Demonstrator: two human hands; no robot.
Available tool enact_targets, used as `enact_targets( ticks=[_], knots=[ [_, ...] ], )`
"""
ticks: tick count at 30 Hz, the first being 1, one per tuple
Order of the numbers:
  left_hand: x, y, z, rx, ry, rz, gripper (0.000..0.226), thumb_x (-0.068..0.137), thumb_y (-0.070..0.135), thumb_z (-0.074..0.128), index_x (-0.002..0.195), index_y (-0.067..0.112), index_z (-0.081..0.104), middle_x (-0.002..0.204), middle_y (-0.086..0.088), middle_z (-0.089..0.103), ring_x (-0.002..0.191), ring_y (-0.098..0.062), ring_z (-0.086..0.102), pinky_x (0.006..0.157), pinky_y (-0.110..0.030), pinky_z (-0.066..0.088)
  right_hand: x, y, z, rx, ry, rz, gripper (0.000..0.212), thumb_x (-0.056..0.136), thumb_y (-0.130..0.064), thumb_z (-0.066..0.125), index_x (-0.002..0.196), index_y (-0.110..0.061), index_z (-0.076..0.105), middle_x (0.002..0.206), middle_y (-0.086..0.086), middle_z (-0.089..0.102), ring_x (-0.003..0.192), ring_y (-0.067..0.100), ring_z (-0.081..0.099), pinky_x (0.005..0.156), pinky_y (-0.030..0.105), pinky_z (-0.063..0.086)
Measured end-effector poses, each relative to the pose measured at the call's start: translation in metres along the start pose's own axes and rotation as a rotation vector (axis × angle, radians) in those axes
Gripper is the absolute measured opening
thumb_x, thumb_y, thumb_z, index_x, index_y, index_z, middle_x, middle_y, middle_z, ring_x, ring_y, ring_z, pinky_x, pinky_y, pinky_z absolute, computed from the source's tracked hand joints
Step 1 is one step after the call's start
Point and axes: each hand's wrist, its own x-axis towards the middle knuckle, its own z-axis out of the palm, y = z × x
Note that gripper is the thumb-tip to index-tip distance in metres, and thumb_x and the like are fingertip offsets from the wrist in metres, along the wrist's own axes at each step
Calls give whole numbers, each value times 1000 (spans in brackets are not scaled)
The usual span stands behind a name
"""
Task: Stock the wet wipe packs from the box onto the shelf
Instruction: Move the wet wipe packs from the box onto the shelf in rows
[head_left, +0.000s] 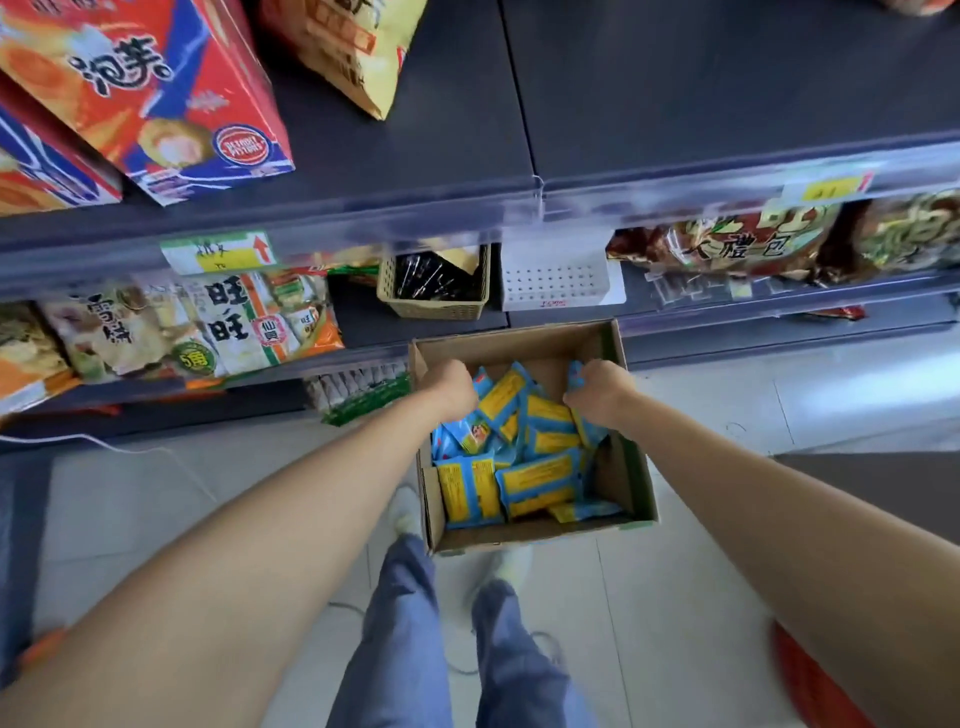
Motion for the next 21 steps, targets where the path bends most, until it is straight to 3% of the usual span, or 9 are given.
enact_targets(
  ticks=[3,5,6,8,11,14,16,19,21],
  knots=[
    [30,-7,21,-17,-11,-72,37,92,11,55,126,-1,51,109,-12,56,90,-24,55,74,-31,43,32,12,25,88,-64,101,42,92,-18,51,129,2,46,121,15,59,111,29,58,79,32,44],
    [48,-10,30,-41,-18,-108,47,92,13,54,136,2,41,123,-14,57,101,-28,61,76,-34,48,49,17,37,161,-92,167,22,91,-18,52,107,-2,51,91,9,55,80,22,56,64,30,42],
    [55,-11,34,-60,-24,-132,54,92,13,53,141,4,34,129,-15,54,106,-31,62,81,-36,52,56,19,42,183,-113,210,14,92,-19,51,96,-6,47,76,5,45,64,18,45,54,28,37],
    [69,-14,44,-123,-58,-190,66,92,13,52,149,13,19,138,-15,48,112,-32,61,90,-39,55,69,25,51,235,-146,275,18,92,-21,51,97,-10,38,68,5,36,55,17,38,45,27,33],
    [85,-14,58,-174,-110,-255,66,94,10,47,150,12,14,145,-15,41,116,-32,60,93,-38,53,85,29,62,420,-179,354,20,93,-17,53,110,-6,51,80,12,54,67,24,58,52,30,49],
    [98,-12,69,-108,-35,-276,56,97,10,40,149,5,19,149,-14,36,121,-32,56,96,-37,51,96,28,71,522,-268,393,18,98,-14,48,114,-6,52,74,7,54,59,17,57,59,23,49],
    [104,-14,72,18,1,-263,55,98,9,37,149,1,17,154,-10,27,127,-32,49,94,-33,49,101,27,74,645,-260,439,21,99,-13,45,119,-7,50,89,5,57,61,16,57,65,25,53],
    [107,-15,73,127,60,-165,40,94,6,43,132,-4,45,145,-19,36,125,-36,47,94,-36,43,107,25,78,775,-250,447,31,101,-9,38,131,-5,44,116,9,55,69,16,56,90,31,52],
    [106,-16,76,186,92,-136,33,92,5,44,124,-2,52,140,-19,40,120,-35,50,87,-33,42,109,25,77,841,-214,457,34,100,-8,40,133,-5,44,123,12,54,85,22,62,84,31,55]
  ],
)
